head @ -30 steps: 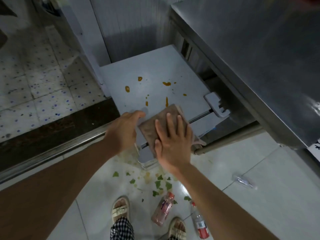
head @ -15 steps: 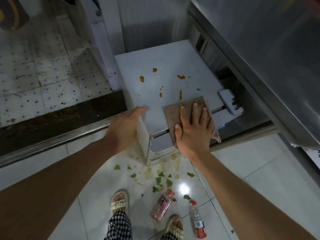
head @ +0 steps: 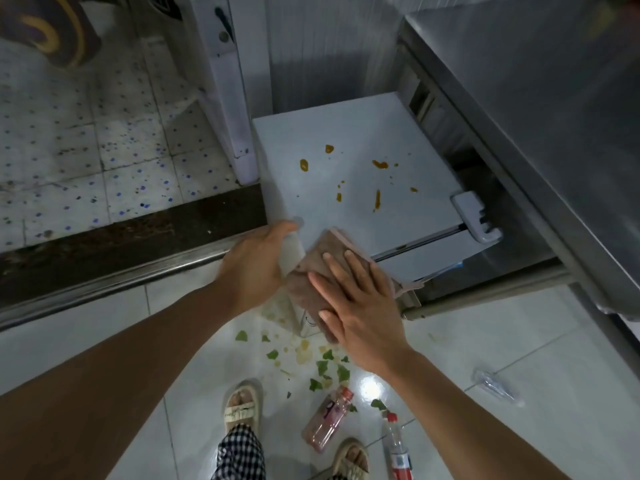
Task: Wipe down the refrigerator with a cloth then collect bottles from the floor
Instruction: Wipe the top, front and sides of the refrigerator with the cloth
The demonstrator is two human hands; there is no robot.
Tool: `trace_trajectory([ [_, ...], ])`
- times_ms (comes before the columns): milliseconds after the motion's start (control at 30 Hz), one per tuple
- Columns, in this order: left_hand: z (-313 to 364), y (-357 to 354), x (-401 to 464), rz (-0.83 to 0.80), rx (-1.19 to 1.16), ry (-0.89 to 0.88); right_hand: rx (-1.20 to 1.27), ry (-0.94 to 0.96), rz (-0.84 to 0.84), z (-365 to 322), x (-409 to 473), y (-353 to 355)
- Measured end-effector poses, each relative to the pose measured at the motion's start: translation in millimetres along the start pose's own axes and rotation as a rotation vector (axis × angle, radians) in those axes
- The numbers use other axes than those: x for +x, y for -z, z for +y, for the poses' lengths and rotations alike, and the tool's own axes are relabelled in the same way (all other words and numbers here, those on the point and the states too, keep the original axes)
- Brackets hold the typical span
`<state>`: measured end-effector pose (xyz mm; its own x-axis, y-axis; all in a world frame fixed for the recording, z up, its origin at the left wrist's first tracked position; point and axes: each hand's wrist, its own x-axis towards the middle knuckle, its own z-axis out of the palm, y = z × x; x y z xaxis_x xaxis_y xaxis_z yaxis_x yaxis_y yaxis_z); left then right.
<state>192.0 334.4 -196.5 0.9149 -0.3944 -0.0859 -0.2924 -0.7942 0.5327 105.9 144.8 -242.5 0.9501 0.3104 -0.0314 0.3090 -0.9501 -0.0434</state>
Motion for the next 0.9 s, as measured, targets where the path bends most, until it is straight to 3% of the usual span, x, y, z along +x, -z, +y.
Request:
trace_trajectory([
  [267, 20, -18, 24, 0.071, 0.077, -0.140, -0.031, -0.436, -0.067, 108, 6, 11],
  [400, 23, -21, 30, 0.051, 0.111, -0.131, 0.009, -0.644, -0.078, 102, 26, 16],
  [633, 3, 3, 35, 0.068, 0.057, -0.052, 0.121, -0.391, -0.030, -12, 22, 15],
  [900, -36, 31, 73, 0.130, 0.057, 0.037, 0.088, -0.323, -0.065, -26, 112, 13],
])
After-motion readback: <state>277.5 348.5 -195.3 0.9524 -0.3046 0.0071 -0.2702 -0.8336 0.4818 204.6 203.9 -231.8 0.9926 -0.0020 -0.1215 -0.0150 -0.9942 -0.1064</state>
